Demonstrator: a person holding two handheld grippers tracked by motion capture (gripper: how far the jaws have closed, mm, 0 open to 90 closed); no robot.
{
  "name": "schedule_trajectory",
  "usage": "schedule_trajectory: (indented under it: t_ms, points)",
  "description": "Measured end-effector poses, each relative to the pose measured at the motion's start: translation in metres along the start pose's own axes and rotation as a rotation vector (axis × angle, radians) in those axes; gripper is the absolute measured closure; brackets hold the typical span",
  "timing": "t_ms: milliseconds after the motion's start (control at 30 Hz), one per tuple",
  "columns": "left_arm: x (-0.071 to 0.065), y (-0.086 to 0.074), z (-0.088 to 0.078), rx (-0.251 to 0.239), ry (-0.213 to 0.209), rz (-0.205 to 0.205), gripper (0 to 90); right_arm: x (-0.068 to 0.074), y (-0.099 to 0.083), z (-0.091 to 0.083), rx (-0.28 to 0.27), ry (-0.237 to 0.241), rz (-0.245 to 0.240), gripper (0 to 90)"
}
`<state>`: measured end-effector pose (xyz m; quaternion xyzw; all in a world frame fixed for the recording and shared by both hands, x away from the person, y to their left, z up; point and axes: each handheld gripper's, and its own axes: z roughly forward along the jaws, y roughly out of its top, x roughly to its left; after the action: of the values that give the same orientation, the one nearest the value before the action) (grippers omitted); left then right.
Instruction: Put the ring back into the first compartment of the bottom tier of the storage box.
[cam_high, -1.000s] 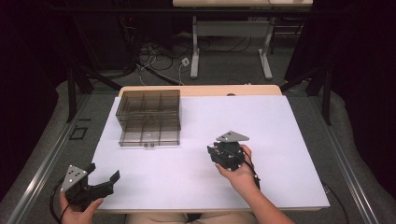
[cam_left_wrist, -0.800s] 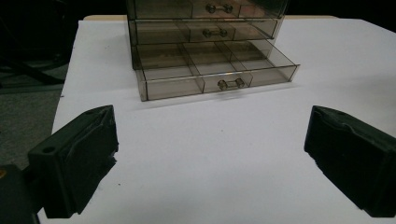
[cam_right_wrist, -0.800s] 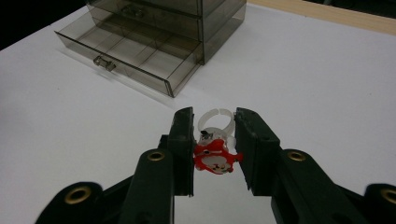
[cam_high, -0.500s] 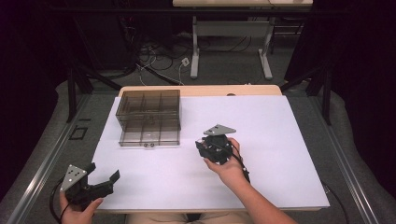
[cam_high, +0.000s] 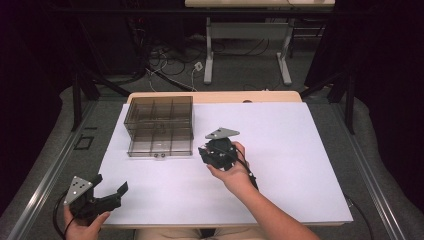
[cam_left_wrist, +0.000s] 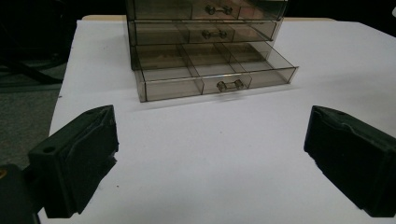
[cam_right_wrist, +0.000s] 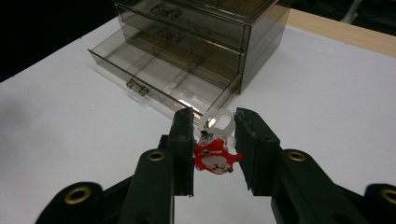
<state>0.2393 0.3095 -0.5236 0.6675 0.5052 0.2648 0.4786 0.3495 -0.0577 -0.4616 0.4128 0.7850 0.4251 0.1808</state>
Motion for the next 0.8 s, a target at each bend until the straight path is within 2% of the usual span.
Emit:
schedule_trajectory:
  t_ms: [67,100,233,367,533,667,800]
  points:
    - [0.0,0.0,0.0,0.001,-0.001,0.002,3.4,0.003,0.004,0.001,0.011,0.003,-0.007,68.2]
    - [0.0,0.0,0.0,0.001,0.0,0.002,3.4,0.004,0.004,0.003,-0.006,0.004,-0.009,68.2]
    - [0.0,0.0,-0.001,0.0,0.002,-0.002,3.4,0.011,0.01,0.007,-0.002,0.011,-0.027,68.2]
    - [-0.001,0.0,-0.001,-0.002,0.001,0.008,3.4,0.018,0.014,0.013,0.003,0.015,-0.031,68.1]
    - [-0.001,-0.001,-0.003,-0.002,0.0,0.003,3.4,0.026,0.019,0.02,-0.004,0.027,-0.03,68.1]
    - [0.0,0.0,-0.003,-0.003,-0.002,-0.005,3.4,0.032,0.022,0.023,0.013,0.034,-0.04,68.1]
    - [-0.001,0.0,-0.003,0.004,-0.003,0.004,3.4,0.039,0.025,0.03,0.011,0.038,-0.039,68.1]
